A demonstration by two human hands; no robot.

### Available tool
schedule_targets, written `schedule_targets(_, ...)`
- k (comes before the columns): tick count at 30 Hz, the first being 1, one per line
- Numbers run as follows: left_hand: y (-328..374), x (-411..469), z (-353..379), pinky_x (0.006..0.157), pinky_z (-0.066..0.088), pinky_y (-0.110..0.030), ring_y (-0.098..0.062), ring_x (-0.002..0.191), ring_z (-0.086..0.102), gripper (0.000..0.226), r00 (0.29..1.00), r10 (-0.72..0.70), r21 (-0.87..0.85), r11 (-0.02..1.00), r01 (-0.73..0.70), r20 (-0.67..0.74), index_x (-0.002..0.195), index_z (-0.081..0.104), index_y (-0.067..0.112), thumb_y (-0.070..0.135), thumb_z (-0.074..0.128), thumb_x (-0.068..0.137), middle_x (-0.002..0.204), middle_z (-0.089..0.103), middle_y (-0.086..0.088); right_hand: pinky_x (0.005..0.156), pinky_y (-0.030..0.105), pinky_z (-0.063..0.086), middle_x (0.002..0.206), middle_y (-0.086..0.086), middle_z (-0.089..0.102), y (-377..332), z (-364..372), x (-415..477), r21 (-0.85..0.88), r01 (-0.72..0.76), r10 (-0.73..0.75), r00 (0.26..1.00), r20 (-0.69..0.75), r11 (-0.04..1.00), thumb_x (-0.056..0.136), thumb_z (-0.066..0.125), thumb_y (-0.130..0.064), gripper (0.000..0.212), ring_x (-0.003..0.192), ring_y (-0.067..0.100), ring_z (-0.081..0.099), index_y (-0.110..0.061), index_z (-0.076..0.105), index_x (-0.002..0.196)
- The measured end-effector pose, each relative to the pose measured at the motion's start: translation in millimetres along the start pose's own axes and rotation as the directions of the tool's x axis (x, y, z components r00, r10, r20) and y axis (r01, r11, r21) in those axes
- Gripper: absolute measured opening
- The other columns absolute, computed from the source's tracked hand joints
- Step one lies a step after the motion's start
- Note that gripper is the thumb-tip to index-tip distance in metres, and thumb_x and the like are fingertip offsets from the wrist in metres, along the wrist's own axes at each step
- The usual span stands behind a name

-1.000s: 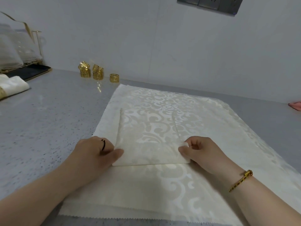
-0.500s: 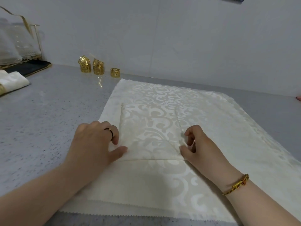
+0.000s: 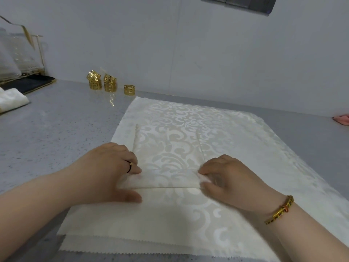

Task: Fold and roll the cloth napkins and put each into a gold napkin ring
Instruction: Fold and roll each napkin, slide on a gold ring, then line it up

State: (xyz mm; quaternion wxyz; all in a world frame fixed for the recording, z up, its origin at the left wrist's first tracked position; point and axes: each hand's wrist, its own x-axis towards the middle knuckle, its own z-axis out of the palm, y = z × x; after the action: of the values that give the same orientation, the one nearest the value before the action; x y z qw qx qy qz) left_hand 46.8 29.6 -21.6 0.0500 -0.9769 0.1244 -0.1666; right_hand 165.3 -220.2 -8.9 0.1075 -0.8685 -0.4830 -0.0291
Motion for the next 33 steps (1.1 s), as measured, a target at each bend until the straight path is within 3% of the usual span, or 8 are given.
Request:
schedule_targets(4, 3.7, 5.3, -4.0, 0.063, 0.024, 0.000, 0.005, 0.076, 0.041, 0.085, 0.990, -0.103, 0.006, 0.995, 0.103, 0.092, 0.104, 0.057, 0.045, 0.073, -0.001, 0.048, 0.087, 0.043, 0.036, 0.089, 0.018, 0.033, 0.122, -0.016, 0.051, -0.3, -15.3, 6.7, -0.177, 0.103, -0.072, 0.982, 0.176, 0.979, 0.077, 0.053, -0.047, 0.049, 0.109, 0.009, 0.045, -0.028, 0.051, 0.122)
schedule_targets(7, -0.3, 17.4, -8.5, 0.061, 0.029, -0.003, 0.005, 0.068, 0.042, 0.061, 0.963, -0.160, -0.039, 0.984, 0.173, 0.218, 0.090, 0.050, 0.047, 0.073, 0.011, 0.052, 0.074, 0.041, 0.031, 0.065, 0.017, 0.032, 0.097, -0.010, 0.051, -3.2, -19.7, 19.3, -0.171, 0.093, -0.063, 0.983, 0.172, 0.981, 0.081, 0.055, -0.029, 0.025, 0.086, 0.012, 0.047, -0.024, 0.051, 0.105)
schedule_targets(9, -5.2, 23.0, -12.3, 0.056, 0.032, -0.009, 0.003, 0.061, 0.043, 0.028, 0.921, -0.237, -0.118, 0.952, 0.284, 0.308, 0.071, 0.042, 0.044, 0.070, 0.033, 0.070, 0.067, 0.045, 0.021, 0.061, 0.014, 0.033, 0.082, -0.013, 0.048, -0.4, -22.4, 26.1, -0.069, 0.032, -0.018, 0.980, 0.196, 0.997, 0.078, 0.056, -0.030, 0.014, 0.076, 0.009, 0.046, -0.028, 0.049, 0.090)
schedule_targets(13, -19.7, 26.9, 0.9, 0.046, 0.025, -0.018, -0.009, 0.044, 0.035, 0.043, 0.885, -0.321, -0.429, 0.785, 0.447, 0.336, 0.041, 0.031, 0.022, 0.065, 0.035, 0.045, 0.042, 0.034, 0.006, 0.057, 0.010, 0.038, 0.068, -0.013, 0.054, 17.4, -12.2, 36.3, 0.307, -0.125, 0.081, 0.985, 0.152, 0.943, 0.055, 0.046, -0.046, 0.016, 0.061, 0.000, 0.048, -0.039, 0.047, 0.070)
schedule_targets(18, -22.1, 26.9, 14.7, 0.043, 0.024, -0.017, -0.010, 0.038, 0.027, 0.045, 0.830, -0.450, -0.541, 0.631, 0.556, 0.329, 0.035, 0.030, 0.020, 0.054, 0.048, 0.057, 0.036, 0.025, 0.007, 0.053, 0.022, 0.042, 0.062, 0.001, 0.045, 28.3, 10.3, 41.5, 0.701, -0.257, 0.285, 0.955, 0.080, 0.665, 0.085, 0.056, -0.010, 0.018, 0.054, 0.013, 0.044, -0.028, 0.054, 0.087)
schedule_targets(22, -27.0, 27.6, 22.8, 0.044, 0.022, -0.019, -0.011, 0.040, 0.026, 0.060, 0.787, -0.547, -0.516, 0.605, 0.607, 0.285, 0.038, 0.026, 0.018, 0.041, 0.062, 0.080, 0.038, 0.023, 0.005, 0.057, 0.025, 0.040, 0.056, -0.009, 0.048, 28.1, 18.8, 44.2, 0.701, -0.222, 0.347, 0.937, -0.039, 0.678, 0.085, 0.057, -0.016, 0.013, 0.052, 0.009, 0.043, -0.025, 0.051, 0.078)
schedule_targets(28, -24.1, 28.7, 18.9, 0.050, 0.025, -0.023, -0.009, 0.042, 0.037, 0.049, 0.738, -0.620, -0.425, 0.612, 0.667, 0.266, 0.039, 0.039, 0.023, 0.051, 0.056, 0.076, 0.037, 0.034, 0.007, 0.050, 0.009, 0.035, 0.056, -0.016, 0.053, 27.6, 19.7, 46.1, 0.548, -0.235, 0.356, 0.926, -0.125, 0.803, 0.084, 0.060, -0.023, 0.020, 0.050, -0.001, 0.047, -0.027, 0.051, 0.067)
schedule_targets(33, -17.2, 28.7, 18.1, 0.059, 0.031, -0.013, -0.002, 0.073, 0.050, 0.032, 0.779, -0.623, -0.492, 0.659, 0.568, 0.065, 0.074, 0.040, 0.040, 0.040, 0.072, 0.070, 0.083, 0.050, 0.014, 0.066, 0.007, 0.038, 0.089, -0.021, 0.044, 26.5, 24.7, 46.1, 0.395, -0.180, 0.276, 0.940, -0.201, 0.901, 0.083, 0.062, -0.023, 0.023, 0.074, -0.011, 0.048, -0.036, 0.044, 0.083)
